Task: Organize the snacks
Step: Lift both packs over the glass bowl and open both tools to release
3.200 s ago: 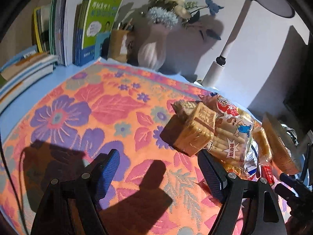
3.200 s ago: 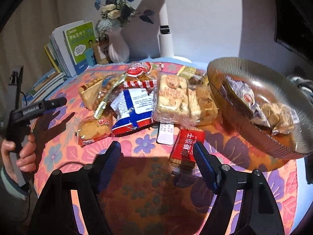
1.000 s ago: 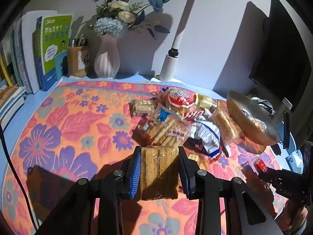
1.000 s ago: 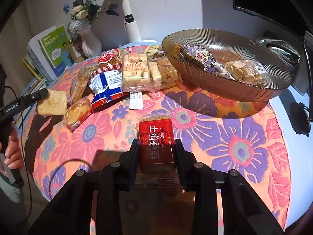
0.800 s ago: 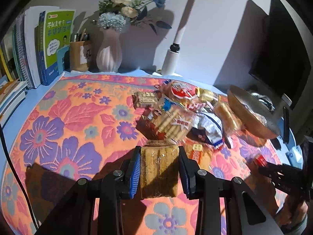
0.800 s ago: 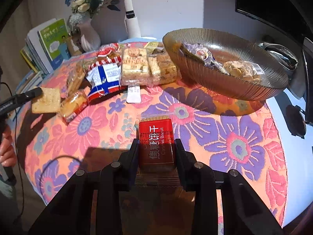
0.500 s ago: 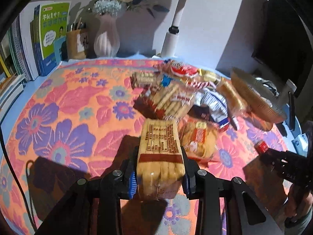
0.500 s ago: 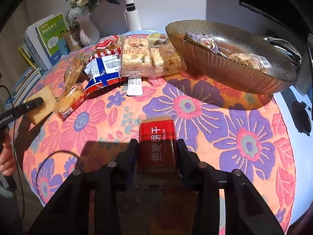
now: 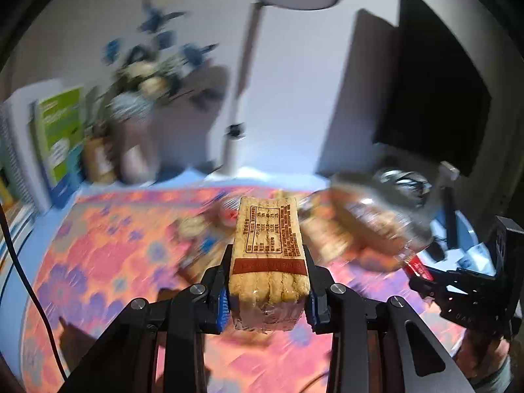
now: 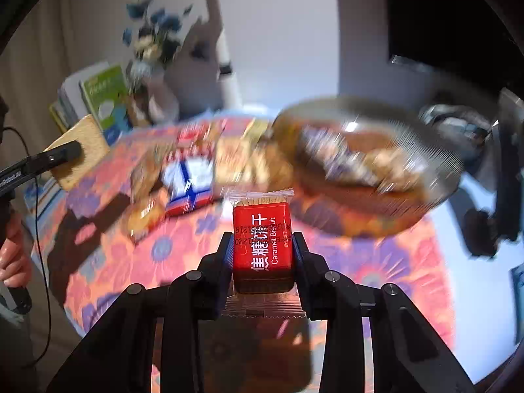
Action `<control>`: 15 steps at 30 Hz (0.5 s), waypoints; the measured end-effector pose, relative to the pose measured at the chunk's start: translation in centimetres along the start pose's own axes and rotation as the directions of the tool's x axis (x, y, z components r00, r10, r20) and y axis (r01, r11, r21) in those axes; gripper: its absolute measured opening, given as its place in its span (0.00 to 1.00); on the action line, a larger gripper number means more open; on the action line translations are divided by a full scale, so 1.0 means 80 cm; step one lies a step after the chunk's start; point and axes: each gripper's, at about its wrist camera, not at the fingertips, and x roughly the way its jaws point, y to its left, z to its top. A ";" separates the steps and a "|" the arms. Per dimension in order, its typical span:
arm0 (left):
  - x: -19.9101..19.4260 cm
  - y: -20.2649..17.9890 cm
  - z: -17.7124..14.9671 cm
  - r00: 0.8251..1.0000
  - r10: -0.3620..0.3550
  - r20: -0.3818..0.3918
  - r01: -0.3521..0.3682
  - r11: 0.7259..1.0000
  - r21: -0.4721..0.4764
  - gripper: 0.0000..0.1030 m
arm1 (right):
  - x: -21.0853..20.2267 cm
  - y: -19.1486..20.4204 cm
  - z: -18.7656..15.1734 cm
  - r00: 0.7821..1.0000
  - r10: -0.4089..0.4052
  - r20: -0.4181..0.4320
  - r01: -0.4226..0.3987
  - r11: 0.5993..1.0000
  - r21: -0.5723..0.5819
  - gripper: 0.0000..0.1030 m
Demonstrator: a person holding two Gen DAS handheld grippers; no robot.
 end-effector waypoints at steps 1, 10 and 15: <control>0.007 -0.008 0.011 1.000 -0.024 -0.004 0.024 1.000 0.005 0.33 | -0.004 -0.005 0.008 1.000 -0.013 0.016 0.013 1.000 0.001 0.32; 0.128 -0.145 0.100 0.981 -0.176 -0.084 0.187 0.971 0.148 0.33 | -0.006 -0.108 0.073 0.981 -0.181 0.066 0.172 0.977 0.129 0.32; 0.193 -0.193 0.120 0.964 -0.221 -0.149 0.244 0.956 0.164 0.33 | 0.020 -0.148 0.093 0.982 -0.183 0.034 0.174 0.968 0.182 0.32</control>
